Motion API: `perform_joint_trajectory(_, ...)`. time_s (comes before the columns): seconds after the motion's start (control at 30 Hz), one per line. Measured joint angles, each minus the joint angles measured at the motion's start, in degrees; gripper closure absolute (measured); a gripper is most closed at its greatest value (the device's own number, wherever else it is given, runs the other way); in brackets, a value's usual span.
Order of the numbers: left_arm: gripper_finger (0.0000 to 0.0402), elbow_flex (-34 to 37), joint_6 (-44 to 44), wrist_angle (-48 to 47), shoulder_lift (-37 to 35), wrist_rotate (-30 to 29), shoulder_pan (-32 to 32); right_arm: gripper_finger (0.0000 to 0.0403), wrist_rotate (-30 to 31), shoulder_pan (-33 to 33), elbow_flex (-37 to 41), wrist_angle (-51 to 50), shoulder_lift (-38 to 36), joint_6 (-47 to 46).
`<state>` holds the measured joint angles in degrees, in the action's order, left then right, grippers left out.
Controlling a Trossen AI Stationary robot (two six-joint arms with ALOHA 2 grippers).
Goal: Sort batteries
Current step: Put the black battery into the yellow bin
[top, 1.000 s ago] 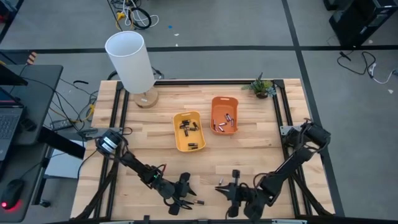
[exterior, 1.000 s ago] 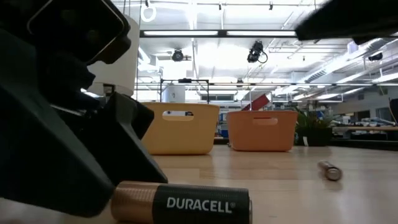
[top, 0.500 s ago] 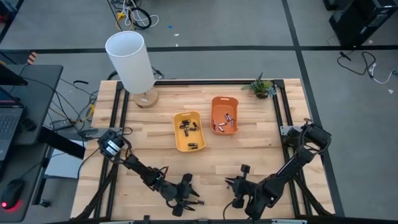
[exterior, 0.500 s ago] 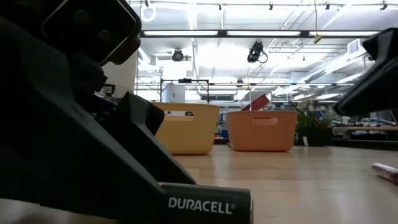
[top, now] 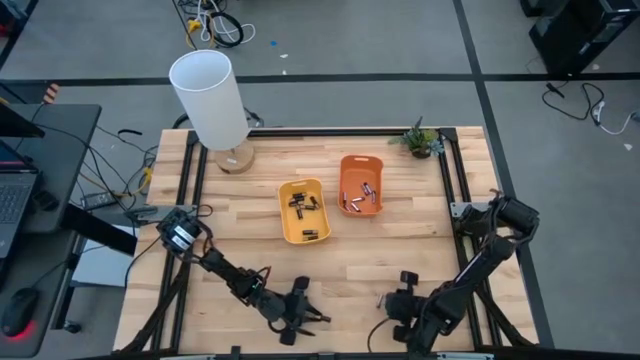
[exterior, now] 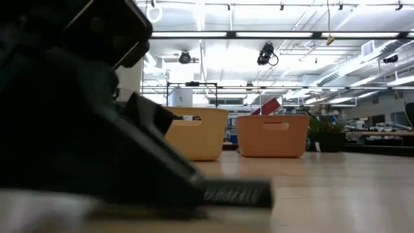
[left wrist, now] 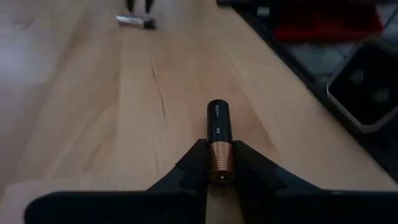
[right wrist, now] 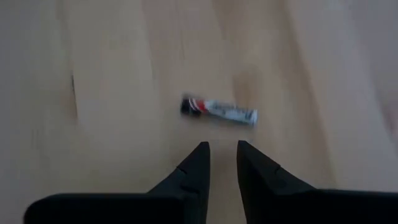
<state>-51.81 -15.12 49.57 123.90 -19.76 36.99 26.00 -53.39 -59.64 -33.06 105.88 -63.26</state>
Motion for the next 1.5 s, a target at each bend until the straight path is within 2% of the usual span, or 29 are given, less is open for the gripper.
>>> perform_joint_trajectory(0.13,0.0323,0.04,-0.15,4.53,-1.09,-0.96,-0.69,0.0338,-5.52,-0.14,0.00,-3.41,-1.57,-4.26)
perform_joint_trajectory(0.27,0.0324,0.02,-0.14,4.37,-4.39,-1.58,-2.28,0.0338,-4.74,-0.50,0.00,-3.57,-2.14,-5.64)
perform_joint_trajectory(0.37,0.0330,0.02,-0.01,1.38,-8.74,-6.00,-3.96,0.0338,-4.66,-0.50,0.00,-2.30,-2.02,-6.52)
perform_joint_trajectory(0.53,0.0326,-0.02,0.46,-15.57,-18.96,-13.17,-8.74,0.0341,-4.63,-0.39,0.00,0.24,-2.02,-10.47)
perform_joint_trajectory(0.8,0.0326,-0.03,-1.62,-43.23,-35.67,-22.79,-17.15,0.0343,-4.58,-0.39,0.00,4.10,-2.02,-11.80)
perform_joint_trajectory(1.0,0.0325,-0.02,-3.54,-58.49,-40.98,-20.76,-22.08,0.0345,-4.02,-0.39,0.00,4.27,-2.00,-11.70)
perform_joint_trajectory(1.1,0.0324,0.00,-3.59,-63.16,-40.94,-16.27,-24.16,0.0345,-1.96,-0.39,0.00,4.31,-1.98,-11.32)
perform_joint_trajectory(1.23,0.0319,0.00,-3.33,-67.11,-40.03,-10.63,-26.37,0.0345,-0.52,-0.39,0.00,4.34,-1.96,-10.27)
perform_joint_trajectory(1.4,0.0298,0.04,-3.32,-68.18,-40.02,-10.45,-26.88,0.0344,0.02,-0.12,0.00,4.75,-1.96,-8.72)
perform_joint_trajectory(1.5,0.0280,0.04,-3.11,-67.45,-40.04,-10.52,-26.88,0.0344,-0.10,0.00,0.00,5.60,-1.96,-12.52)
